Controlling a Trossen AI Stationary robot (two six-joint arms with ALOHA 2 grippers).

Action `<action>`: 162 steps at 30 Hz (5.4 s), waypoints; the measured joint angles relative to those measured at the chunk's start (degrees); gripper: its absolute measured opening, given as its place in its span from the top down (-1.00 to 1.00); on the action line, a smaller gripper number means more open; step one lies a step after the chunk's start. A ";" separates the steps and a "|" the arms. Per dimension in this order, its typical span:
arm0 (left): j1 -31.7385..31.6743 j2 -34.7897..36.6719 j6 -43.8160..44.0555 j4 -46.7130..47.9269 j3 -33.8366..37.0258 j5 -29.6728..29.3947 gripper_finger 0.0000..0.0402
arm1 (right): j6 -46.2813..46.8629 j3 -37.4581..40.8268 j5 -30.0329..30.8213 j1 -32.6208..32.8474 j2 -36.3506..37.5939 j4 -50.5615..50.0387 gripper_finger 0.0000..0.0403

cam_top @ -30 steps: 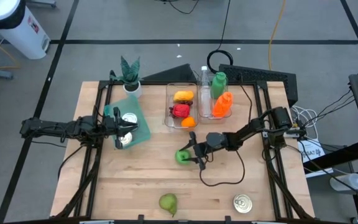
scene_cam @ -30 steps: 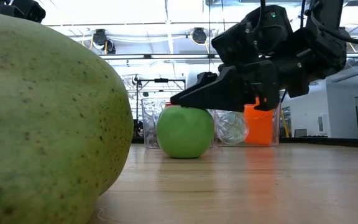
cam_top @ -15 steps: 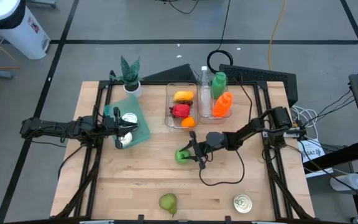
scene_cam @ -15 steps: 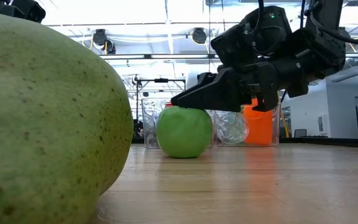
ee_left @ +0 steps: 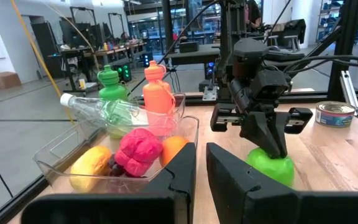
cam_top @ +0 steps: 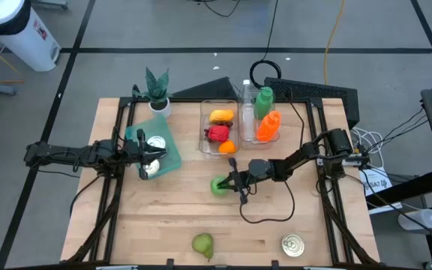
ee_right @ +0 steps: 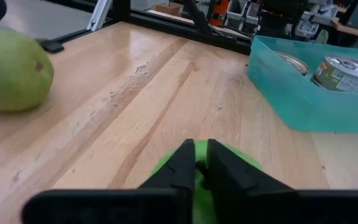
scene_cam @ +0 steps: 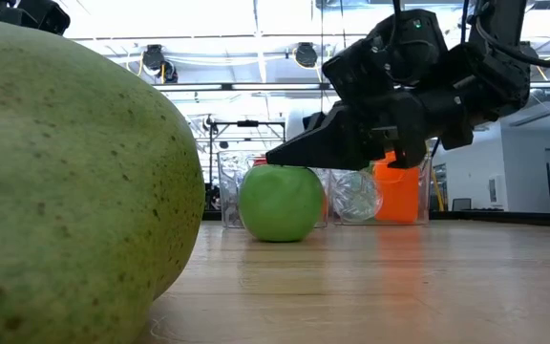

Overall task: Pick & Place Food Item
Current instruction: Put the green apple into the left transparent bin, then stack the blue and pink tuna can on top of the blue and pink tuna can in the bin

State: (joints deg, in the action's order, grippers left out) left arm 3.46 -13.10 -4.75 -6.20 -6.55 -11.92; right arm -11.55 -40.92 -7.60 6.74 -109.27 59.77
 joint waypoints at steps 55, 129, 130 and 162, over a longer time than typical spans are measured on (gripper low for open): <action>0.00 -0.02 -1.01 -0.02 0.00 -0.02 0.75 | 3.13 31.53 15.03 3.03 57.20 -11.17 0.99; 0.00 -0.02 -2.49 0.00 0.02 -0.13 0.75 | 1.75 -7.72 9.58 -18.68 12.58 -21.05 0.44; 0.00 -0.02 -2.49 0.00 0.02 -0.13 0.75 | 2.15 -7.72 9.31 -18.64 12.59 -20.57 0.36; 0.00 -0.02 0.35 0.17 0.02 -0.13 0.75 | 5.32 28.39 6.39 -0.45 58.09 0.68 0.97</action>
State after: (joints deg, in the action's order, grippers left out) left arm 3.46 -13.13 -4.40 -6.02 -6.52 -12.05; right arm -6.23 -12.54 -1.21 6.29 -51.18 60.45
